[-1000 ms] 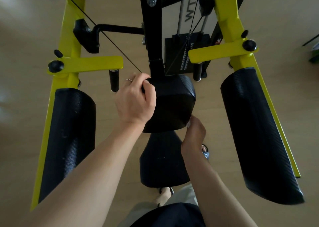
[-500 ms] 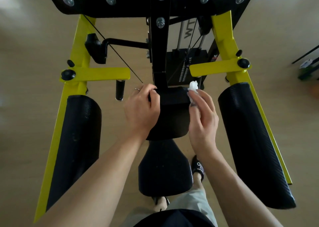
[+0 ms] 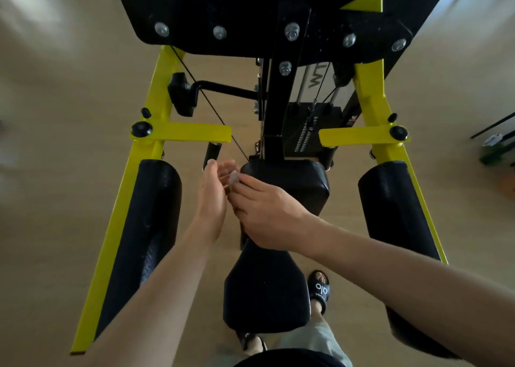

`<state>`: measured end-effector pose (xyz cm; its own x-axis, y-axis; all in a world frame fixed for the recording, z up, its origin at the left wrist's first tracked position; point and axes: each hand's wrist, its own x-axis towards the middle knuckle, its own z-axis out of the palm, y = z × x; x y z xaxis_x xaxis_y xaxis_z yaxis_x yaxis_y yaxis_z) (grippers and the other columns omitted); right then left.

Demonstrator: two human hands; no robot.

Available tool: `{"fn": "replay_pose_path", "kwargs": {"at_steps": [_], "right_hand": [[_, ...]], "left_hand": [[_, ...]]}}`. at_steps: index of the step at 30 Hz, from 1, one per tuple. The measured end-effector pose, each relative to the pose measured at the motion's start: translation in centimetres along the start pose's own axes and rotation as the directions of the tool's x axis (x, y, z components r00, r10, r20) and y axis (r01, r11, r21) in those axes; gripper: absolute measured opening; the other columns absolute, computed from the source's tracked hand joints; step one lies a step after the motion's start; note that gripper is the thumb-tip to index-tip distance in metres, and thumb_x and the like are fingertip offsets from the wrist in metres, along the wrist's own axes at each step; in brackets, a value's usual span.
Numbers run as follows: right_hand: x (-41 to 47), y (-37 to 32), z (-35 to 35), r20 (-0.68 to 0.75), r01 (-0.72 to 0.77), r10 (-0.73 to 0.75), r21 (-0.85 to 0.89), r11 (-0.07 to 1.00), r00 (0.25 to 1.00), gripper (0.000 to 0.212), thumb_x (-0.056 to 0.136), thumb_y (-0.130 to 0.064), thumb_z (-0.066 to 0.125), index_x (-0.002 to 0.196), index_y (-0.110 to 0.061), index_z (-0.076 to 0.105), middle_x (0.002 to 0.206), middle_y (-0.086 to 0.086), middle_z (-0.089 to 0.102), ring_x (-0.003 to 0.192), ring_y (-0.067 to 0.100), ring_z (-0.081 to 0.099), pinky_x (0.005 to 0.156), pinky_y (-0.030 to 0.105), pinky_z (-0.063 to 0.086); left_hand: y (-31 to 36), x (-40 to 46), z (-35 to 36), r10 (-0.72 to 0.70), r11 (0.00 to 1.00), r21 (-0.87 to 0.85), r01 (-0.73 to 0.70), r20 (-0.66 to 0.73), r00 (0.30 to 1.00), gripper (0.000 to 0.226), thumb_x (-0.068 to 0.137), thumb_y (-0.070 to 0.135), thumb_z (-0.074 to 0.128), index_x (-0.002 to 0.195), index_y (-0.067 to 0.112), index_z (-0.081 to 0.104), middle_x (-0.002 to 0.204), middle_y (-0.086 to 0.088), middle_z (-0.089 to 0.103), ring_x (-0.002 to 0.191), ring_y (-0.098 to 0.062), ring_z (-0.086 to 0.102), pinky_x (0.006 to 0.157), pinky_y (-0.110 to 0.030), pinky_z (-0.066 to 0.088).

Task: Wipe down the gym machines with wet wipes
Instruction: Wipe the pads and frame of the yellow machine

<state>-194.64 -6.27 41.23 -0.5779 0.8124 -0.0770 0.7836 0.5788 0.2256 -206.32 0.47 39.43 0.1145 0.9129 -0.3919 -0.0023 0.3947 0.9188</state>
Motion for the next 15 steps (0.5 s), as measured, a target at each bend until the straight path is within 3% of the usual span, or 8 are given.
{"fn": "replay_pose_path", "kwargs": {"at_steps": [3, 6, 8, 11, 15], "right_hand": [[0.0, 0.8, -0.3, -0.066, -0.005, 0.003, -0.03, 1.0, 0.998, 0.044, 0.101, -0.018, 0.035, 0.124, -0.002, 0.069, 0.134, 0.017, 0.061, 0.136, 0.038, 0.048, 0.126, 0.046, 0.02], [0.0, 2.0, -1.1, -0.25, -0.146, 0.204, 0.232, 0.962, 0.946, 0.035, 0.101, -0.018, 0.043, 0.115, -0.001, 0.07, 0.117, 0.014, 0.064, 0.115, 0.033, 0.058, 0.113, 0.043, 0.039], [-0.7, 3.2, -1.4, -0.26, -0.233, 0.37, 0.436, 0.869, 0.892, 0.031, 0.099, -0.023, 0.051, 0.118, -0.006, 0.069, 0.117, 0.008, 0.063, 0.11, 0.026, 0.057, 0.103, 0.039, 0.047], [-2.6, 3.6, -0.7, -0.231, -0.316, 0.508, 0.555, 0.769, 0.83, 0.04, 0.096, -0.026, 0.057, 0.129, -0.006, 0.065, 0.123, 0.007, 0.061, 0.114, 0.024, 0.057, 0.106, 0.038, 0.047], [-5.2, 3.7, 0.1, -0.263, -0.361, 0.613, 0.613, 0.702, 0.745, 0.038, 0.095, -0.022, 0.06, 0.128, -0.004, 0.066, 0.122, 0.007, 0.063, 0.116, 0.023, 0.059, 0.107, 0.037, 0.047]], "left_hand": [[0.7, 0.2, -0.5, 0.006, 0.998, 0.054, -0.008, 0.051, 0.999, 0.048, 0.111, 0.037, 0.022, 0.113, 0.016, 0.065, 0.109, -0.002, 0.069, 0.104, -0.014, 0.064, 0.084, -0.025, 0.049], [1.3, 0.3, -0.3, 0.059, 0.991, 0.111, -0.072, 0.114, 0.992, 0.043, 0.108, 0.035, 0.029, 0.11, 0.018, 0.069, 0.103, -0.001, 0.072, 0.101, -0.016, 0.067, 0.085, -0.029, 0.051], [1.6, 0.2, 0.4, 0.079, 0.984, 0.145, -0.1, 0.142, 0.987, 0.037, 0.107, 0.034, 0.036, 0.108, 0.021, 0.07, 0.106, 0.0, 0.073, 0.105, -0.018, 0.068, 0.087, -0.032, 0.052], [2.2, -0.2, 2.1, 0.11, 0.964, 0.224, -0.143, 0.152, 0.982, 0.031, 0.105, 0.035, 0.042, 0.104, 0.024, 0.071, 0.1, 0.004, 0.071, 0.099, -0.012, 0.067, 0.082, -0.027, 0.052], [3.0, -0.7, 4.1, 0.182, 0.837, 0.491, -0.241, 0.166, 0.969, 0.034, 0.107, 0.039, 0.035, 0.11, 0.025, 0.066, 0.099, 0.01, 0.066, 0.09, 0.003, 0.057, 0.072, -0.016, 0.041]]}}
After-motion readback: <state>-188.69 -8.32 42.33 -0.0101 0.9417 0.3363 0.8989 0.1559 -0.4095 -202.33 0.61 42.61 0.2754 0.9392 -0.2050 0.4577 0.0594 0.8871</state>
